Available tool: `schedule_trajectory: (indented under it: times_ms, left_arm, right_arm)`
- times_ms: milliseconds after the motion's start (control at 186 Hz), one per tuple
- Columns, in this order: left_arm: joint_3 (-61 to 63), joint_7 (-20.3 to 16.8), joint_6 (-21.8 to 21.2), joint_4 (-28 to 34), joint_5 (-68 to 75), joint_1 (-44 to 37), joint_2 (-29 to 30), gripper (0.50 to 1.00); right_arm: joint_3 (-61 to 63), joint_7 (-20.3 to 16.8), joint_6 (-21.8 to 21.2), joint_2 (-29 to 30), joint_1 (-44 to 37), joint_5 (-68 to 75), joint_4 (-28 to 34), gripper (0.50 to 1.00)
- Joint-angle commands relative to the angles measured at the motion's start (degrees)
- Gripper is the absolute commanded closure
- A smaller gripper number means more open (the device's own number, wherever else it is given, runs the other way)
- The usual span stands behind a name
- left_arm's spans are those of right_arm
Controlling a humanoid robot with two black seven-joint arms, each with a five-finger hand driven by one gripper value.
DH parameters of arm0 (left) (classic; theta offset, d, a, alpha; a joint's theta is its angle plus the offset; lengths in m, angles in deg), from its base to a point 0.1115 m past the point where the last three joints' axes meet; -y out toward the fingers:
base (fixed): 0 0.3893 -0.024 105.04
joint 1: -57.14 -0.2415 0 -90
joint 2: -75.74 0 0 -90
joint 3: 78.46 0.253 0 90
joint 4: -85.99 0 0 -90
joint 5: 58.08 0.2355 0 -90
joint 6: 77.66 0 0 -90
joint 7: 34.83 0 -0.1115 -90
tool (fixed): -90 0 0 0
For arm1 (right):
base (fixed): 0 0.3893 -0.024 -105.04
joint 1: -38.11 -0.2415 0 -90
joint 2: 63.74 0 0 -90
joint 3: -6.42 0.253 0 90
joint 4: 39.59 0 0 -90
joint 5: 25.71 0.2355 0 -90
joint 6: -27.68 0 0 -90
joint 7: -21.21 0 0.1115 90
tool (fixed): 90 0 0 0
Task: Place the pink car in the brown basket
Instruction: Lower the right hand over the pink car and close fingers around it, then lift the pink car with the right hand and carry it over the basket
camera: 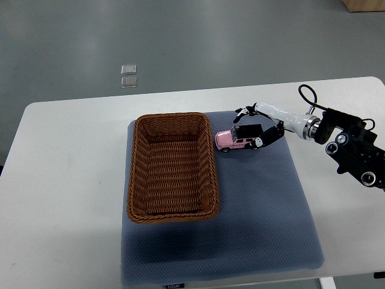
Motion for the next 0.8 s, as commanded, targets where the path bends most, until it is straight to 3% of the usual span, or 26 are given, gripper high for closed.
schedule_trajectory:
  times_ms: [0,317,549,624,667,700,721,764,780,796]
  left_arm:
    - [-0.01,0.0,-0.01,0.0,0.0,0.1,0.0,0.5]
    - [-0.01,0.0,-0.01,0.0,0.0,0.1,0.0,0.5]
    - [0.17,0.0,-0.01,0.0,0.0,0.1,0.0,0.5]
    - [0.17,0.0,-0.01,0.0,0.0,0.19,0.0,0.5]
    - [0.17,0.0,-0.01,0.0,0.0,0.27,0.0,0.5]
    - [0.17,0.0,-0.01,0.0,0.0,0.27,0.0,0.5]
    - [0.17,0.0,-0.09,0.0,0.0,0.27,0.0,0.5]
    - [0.17,0.0,-0.09,0.0,0.0,0.27,0.0,0.5]
    - [0.17,0.0,-0.09,0.0,0.0,0.27,0.0,0.5]
    - [0.17,0.0,-0.01,0.0,0.0,0.27,0.0,0.5]
  right_arm:
    - [-0.79,-0.17,0.94,0.19,-0.12,-0.48,-0.28,0.587]
    - [-1.93,-2.63,4.28,0.36,-0.65,-1.88,-1.86,0.587]
    - [-3.78,-2.63,4.28,0.45,-1.27,-1.97,-1.95,0.587]
    - [-3.78,-2.63,4.37,0.36,-1.27,-2.06,-1.95,0.607]
    - [-3.78,-2.63,4.37,0.36,-1.36,-2.06,-1.95,0.658]
    - [-3.78,-2.63,4.37,0.36,-1.35,-2.06,-1.95,0.738]
    - [-3.78,-2.63,4.37,0.36,-1.36,-2.06,-1.95,0.76]
    - [-3.78,-2.63,4.37,0.36,-1.36,-2.06,-1.95,0.879]
    - [-3.78,-2.63,4.37,0.36,-1.36,-2.06,-1.95,0.948]
    - [-3.78,-2.63,4.28,0.36,-1.36,-2.06,-1.95,0.979]
